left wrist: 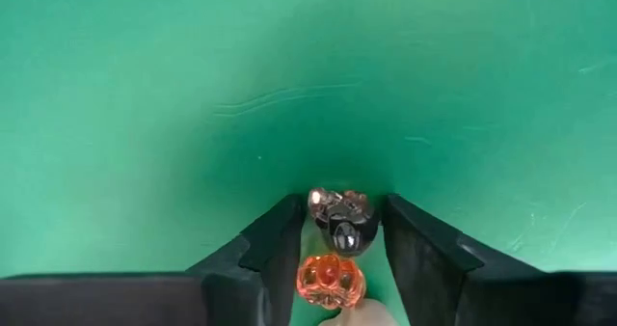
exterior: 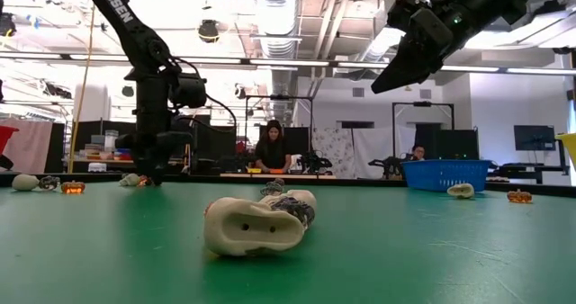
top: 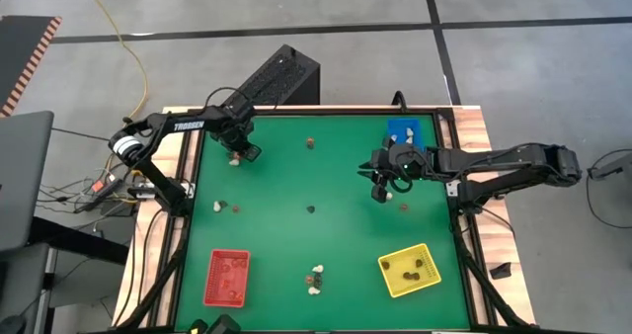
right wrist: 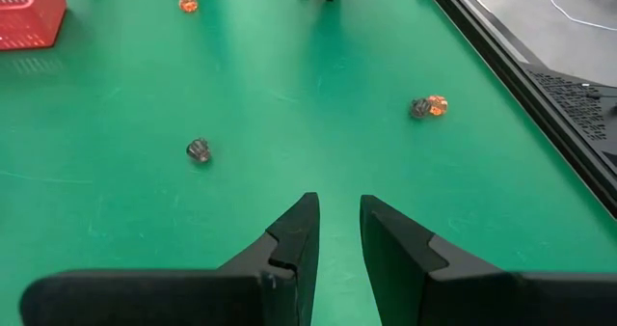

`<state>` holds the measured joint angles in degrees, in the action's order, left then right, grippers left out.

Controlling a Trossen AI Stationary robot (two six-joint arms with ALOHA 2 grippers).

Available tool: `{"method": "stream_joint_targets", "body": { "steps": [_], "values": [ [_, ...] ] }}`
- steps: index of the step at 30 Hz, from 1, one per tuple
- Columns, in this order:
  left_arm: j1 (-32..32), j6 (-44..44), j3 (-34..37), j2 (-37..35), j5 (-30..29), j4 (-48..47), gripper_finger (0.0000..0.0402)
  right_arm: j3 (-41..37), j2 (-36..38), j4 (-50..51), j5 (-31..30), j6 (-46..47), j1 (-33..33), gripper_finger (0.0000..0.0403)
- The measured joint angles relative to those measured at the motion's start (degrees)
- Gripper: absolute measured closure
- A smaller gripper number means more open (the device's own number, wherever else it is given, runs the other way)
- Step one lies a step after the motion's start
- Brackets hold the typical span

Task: Sort Halloween decoration
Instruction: Put the black skull toy into the yellow bin

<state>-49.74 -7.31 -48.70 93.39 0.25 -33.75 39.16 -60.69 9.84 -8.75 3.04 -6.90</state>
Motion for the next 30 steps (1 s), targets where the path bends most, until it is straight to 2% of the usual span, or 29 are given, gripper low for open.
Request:
{"method": "stream_joint_targets", "body": {
  "steps": [11,13,19,21,24,28,30],
  "values": [
    [0.0,0.9,-0.3,-0.3,1.3,0.0,0.0325,0.0,0.0,0.1,0.0,0.1,0.1,0.0292],
    [0.1,0.8,-0.6,-1.1,3.9,0.1,0.0326,0.0,0.0,0.3,0.7,0.1,0.1,0.0292],
    [4.5,-0.7,-2.2,-6.8,19.2,3.8,0.0321,0.0,0.0,1.4,1.4,0.1,0.2,0.0292],
    [8.4,-3.5,-2.1,-8.5,22.8,8.0,0.0321,0.0,0.0,2.0,1.4,0.1,0.2,0.0292],
    [18.4,-8.3,-2.2,-9.6,25.1,18.2,0.0321,0.0,0.0,2.2,1.4,-0.1,0.2,0.0292],
    [34.9,-10.5,-2.2,-7.7,21.9,35.8,0.0320,0.0,0.0,2.2,1.4,-0.1,0.1,0.0292],
    [42.3,-8.1,-2.2,-5.6,18.4,44.3,0.0320,0.0,0.4,2.9,1.4,-0.1,0.1,0.0292]
  ]
}}
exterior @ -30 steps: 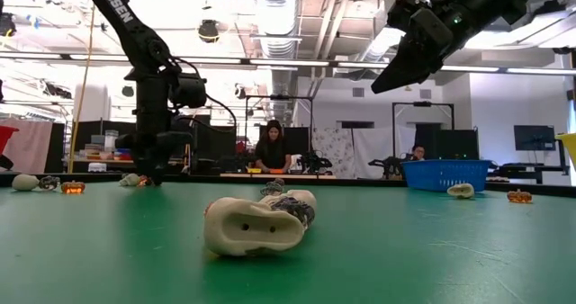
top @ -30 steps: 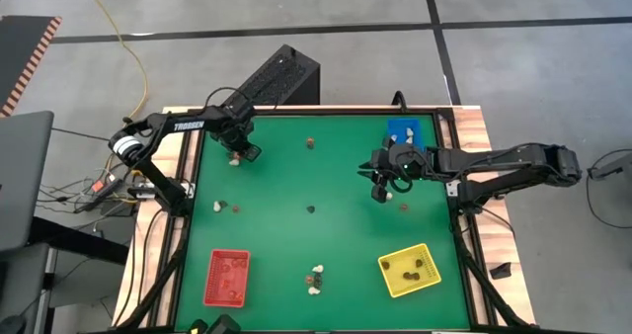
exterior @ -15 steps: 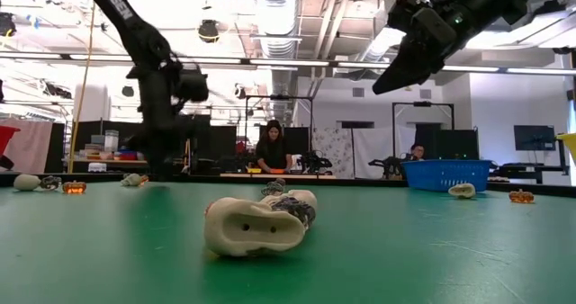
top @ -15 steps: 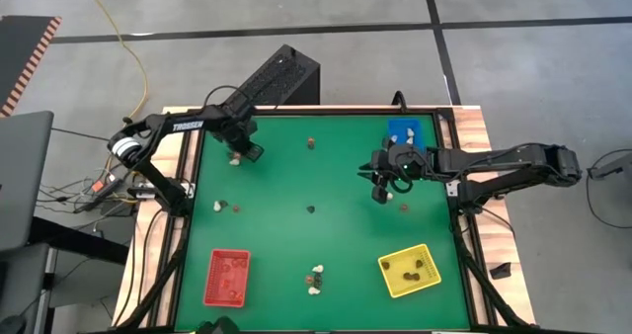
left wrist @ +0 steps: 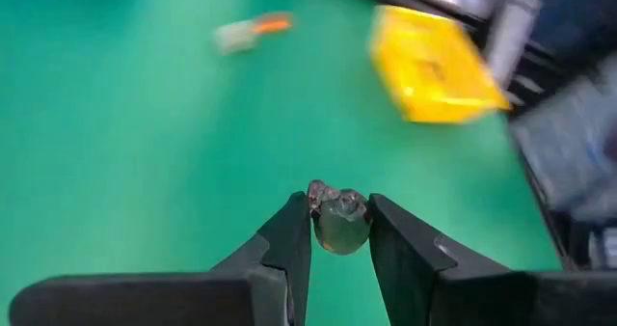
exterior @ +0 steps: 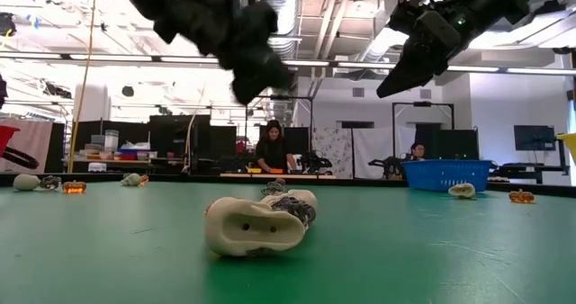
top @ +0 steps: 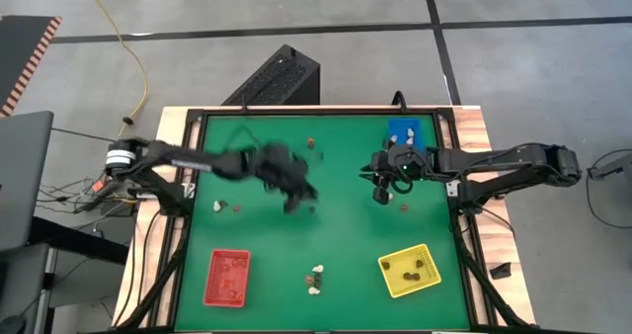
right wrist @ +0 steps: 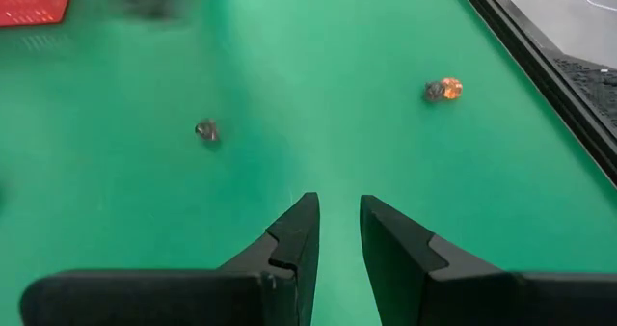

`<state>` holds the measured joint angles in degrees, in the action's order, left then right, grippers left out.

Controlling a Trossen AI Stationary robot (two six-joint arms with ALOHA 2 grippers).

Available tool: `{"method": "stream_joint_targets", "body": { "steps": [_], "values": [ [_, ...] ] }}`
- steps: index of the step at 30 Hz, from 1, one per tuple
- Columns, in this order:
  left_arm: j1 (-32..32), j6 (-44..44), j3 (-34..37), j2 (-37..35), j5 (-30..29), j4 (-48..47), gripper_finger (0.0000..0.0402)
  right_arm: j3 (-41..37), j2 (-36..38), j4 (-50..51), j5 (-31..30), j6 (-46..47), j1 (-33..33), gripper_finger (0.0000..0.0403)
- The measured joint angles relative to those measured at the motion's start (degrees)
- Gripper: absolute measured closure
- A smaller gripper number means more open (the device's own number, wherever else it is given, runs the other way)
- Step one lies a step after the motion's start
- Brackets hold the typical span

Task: Sort Halloween decoration
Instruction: Put the black skull toy into the yellow bin

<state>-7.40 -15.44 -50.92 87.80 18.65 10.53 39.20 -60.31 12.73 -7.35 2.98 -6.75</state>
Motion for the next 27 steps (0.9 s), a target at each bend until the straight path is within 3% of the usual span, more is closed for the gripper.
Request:
{"method": "stream_joint_targets", "body": {
  "steps": [5,10,16,21,27],
  "values": [
    [13.2,7.9,-0.4,8.7,-8.2,25.3,0.0320,0.6,3.0,7.1,0.0,2.7,0.0,0.0292],
    [16.9,8.2,-9.2,21.0,-5.1,37.4,0.0319,0.7,8.8,15.2,-0.2,8.1,1.0,0.0292],
    [17.3,8.8,-30.9,36.5,4.2,30.9,0.0319,-1.3,15.1,20.7,-4.8,15.3,6.4,0.0292],
    [16.9,9.1,-49.5,46.9,7.3,16.7,0.0319,-3.3,19.5,23.2,-10.3,18.1,10.2,0.0292],
    [17.3,10.4,-64.4,55.4,7.6,1.9,0.0319,-3.4,22.1,30.4,-4.4,29.1,14.9,0.0292]
  ]
}}
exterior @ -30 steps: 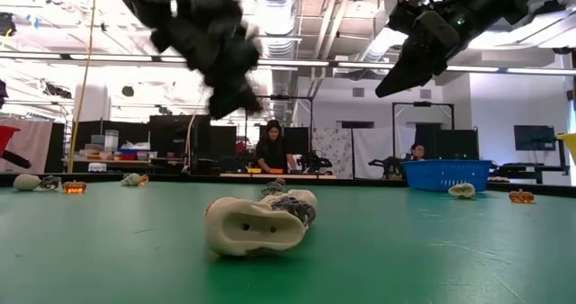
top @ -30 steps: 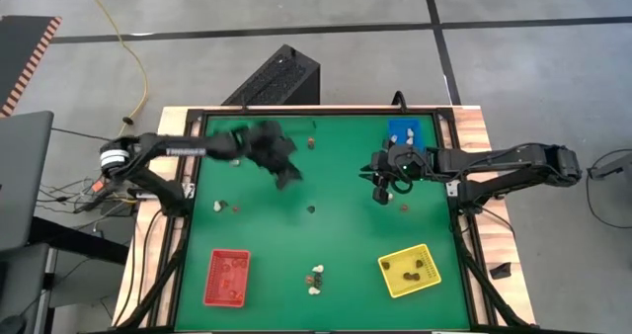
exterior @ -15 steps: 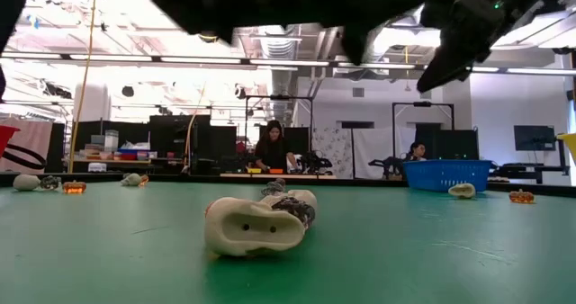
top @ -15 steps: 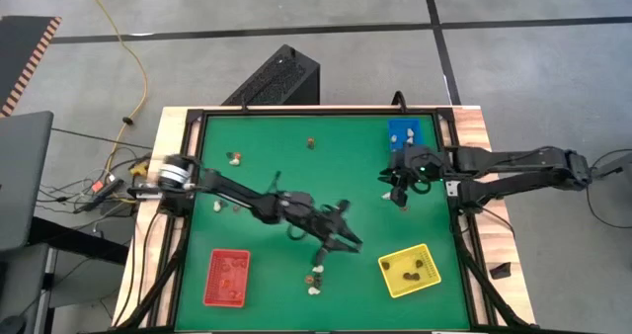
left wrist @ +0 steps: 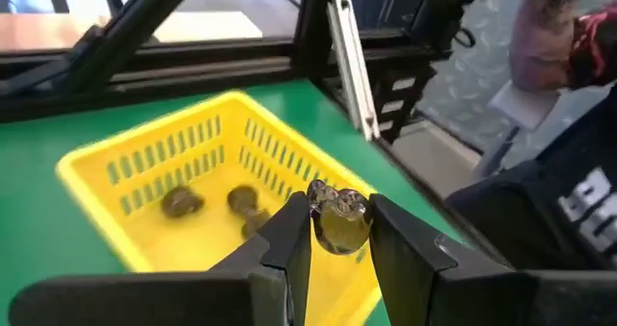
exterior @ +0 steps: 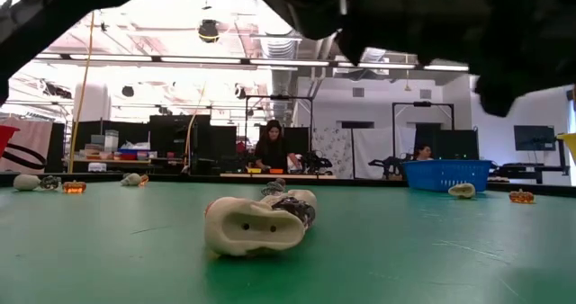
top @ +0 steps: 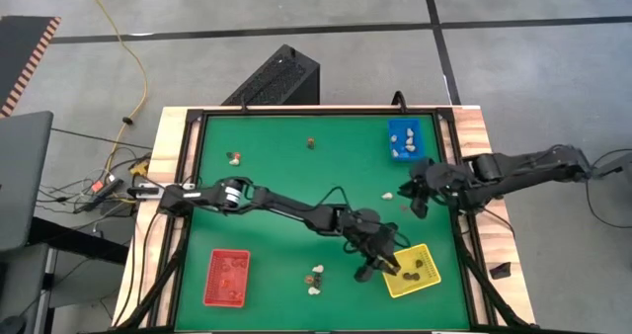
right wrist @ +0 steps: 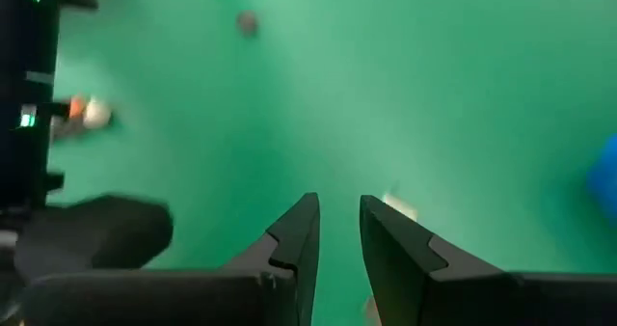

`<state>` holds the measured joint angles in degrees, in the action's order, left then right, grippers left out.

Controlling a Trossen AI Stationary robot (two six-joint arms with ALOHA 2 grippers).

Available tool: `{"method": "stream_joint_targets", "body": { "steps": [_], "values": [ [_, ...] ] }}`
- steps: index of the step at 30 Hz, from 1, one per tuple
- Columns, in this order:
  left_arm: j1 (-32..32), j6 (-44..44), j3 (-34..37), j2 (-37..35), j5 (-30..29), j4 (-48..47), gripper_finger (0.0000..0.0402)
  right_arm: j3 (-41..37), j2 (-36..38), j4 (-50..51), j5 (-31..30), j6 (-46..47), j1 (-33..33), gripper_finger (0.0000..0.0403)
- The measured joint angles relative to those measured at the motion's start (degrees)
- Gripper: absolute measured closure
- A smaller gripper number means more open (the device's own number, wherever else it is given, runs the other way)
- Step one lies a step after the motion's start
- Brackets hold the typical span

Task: Sort Halloween decoration
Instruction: Put the black skull toy into the yellow bin, then put the orange pumpkin toy into the red bin

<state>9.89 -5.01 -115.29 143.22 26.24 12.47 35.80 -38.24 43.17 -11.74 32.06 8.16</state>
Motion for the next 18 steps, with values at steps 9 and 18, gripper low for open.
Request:
{"method": "stream_joint_targets", "body": {
  "steps": [9,18],
  "values": [
    [0.0,-2.2,-2.7,1.4,-3.8,-2.9,0.0315,-0.6,-4.8,5.5,5.5,14.7,11.9,0.0292],
    [1.0,-1.4,-2.7,1.4,-4.0,-3.2,0.0250,-0.6,-14.3,5.4,6.0,28.1,22.2,0.0292]
  ]
}}
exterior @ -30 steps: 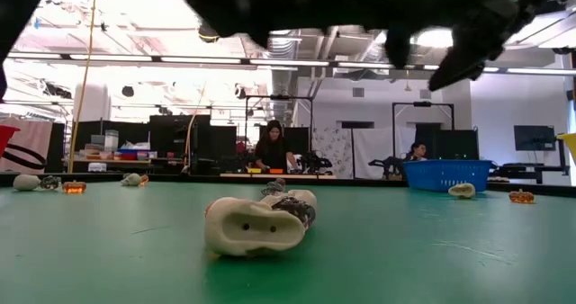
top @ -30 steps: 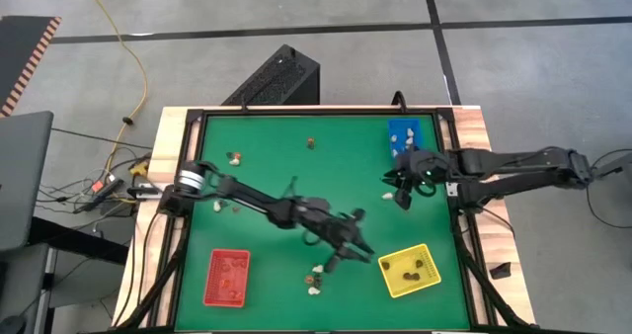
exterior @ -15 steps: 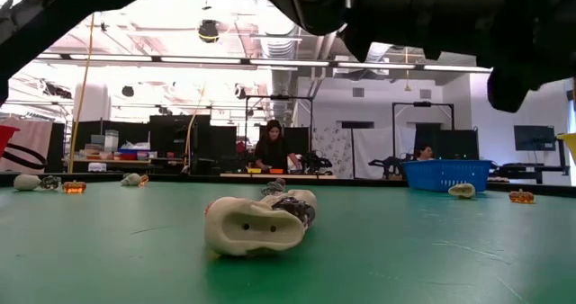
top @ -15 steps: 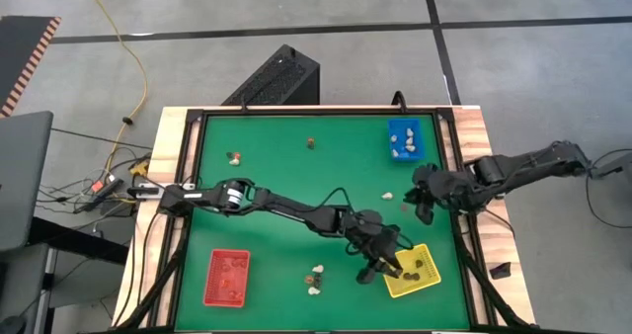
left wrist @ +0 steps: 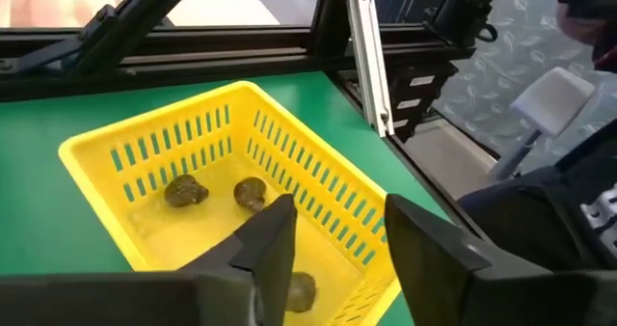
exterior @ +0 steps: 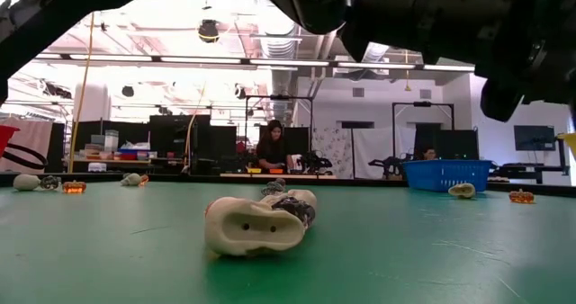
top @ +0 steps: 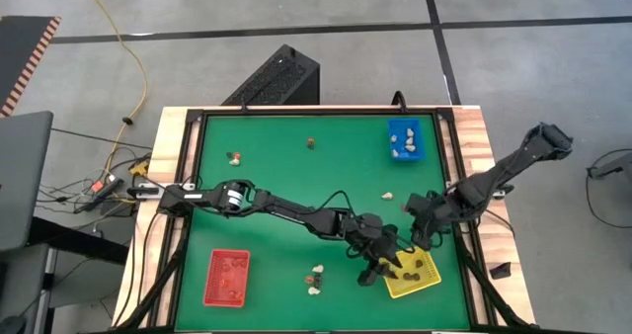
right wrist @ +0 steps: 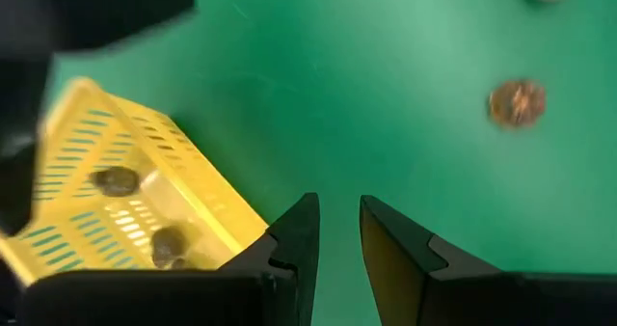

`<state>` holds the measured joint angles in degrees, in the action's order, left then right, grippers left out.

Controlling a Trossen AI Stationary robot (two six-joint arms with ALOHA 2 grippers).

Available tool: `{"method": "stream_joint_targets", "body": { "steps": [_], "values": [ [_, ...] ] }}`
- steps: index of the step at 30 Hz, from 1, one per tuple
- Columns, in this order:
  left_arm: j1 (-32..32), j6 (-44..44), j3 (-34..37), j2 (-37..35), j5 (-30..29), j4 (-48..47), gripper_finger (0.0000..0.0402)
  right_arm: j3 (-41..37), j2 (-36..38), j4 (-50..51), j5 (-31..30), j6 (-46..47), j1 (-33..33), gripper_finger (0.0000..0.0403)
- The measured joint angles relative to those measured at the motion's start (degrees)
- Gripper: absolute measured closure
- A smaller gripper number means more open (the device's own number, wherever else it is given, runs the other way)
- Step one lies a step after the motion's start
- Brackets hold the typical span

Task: Sort Halloween decoration
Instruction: Put the orange pumpkin toy into the red bin

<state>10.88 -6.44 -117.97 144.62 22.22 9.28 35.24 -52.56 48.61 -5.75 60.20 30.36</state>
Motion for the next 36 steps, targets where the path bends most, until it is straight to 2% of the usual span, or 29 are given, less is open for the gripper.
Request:
{"method": "stream_joint_targets", "body": {
  "steps": [3,5,7,13,16,23,27,30,34,36],
  "values": [
    [0.1,1.4,0.0,0.0,0.6,-0.2,0.0228,0.0,-2.8,0.0,0.0,3.8,2.1,0.0292],
    [0.1,4.1,0.1,-0.8,1.6,-3.6,0.0219,0.0,-4.7,-0.3,0.0,6.4,3.6,0.0292],
    [0.1,6.5,0.1,-2.5,0.1,-8.6,0.0217,0.0,-6.2,-1.5,0.1,8.2,5.0,0.0292],
    [0.1,16.2,-0.2,-11.9,-9.3,-28.5,0.0227,0.0,-9.9,-5.1,0.6,13.4,8.5,0.0292],
    [0.1,17.5,0.0,-13.7,-13.0,-38.7,0.0232,0.0,-11.3,-5.8,2.1,16.1,10.5,0.0292],
    [-0.7,17.4,0.0,-18.7,-26.6,-54.6,0.0249,0.1,-12.4,-6.1,2.9,20.9,14.6,0.0292],
    [-1.2,16.3,0.2,-21.7,-30.9,-62.6,0.0262,0.1,-12.0,-6.5,2.8,19.3,15.4,0.0292],
    [-1.9,16.3,0.2,-26.4,-32.9,-65.5,0.0270,0.3,-10.9,-4.1,0.7,15.6,14.1,0.0292],
    [-3.9,13.9,0.6,-32.7,-33.6,-70.5,0.0277,2.3,-8.9,-0.3,-5.9,7.4,10.6,0.0292],
    [-4.8,12.6,4.1,-36.0,-34.5,-71.2,0.0279,3.0,-7.7,-0.6,-10.2,1.1,8.4,0.0292]
  ]
}}
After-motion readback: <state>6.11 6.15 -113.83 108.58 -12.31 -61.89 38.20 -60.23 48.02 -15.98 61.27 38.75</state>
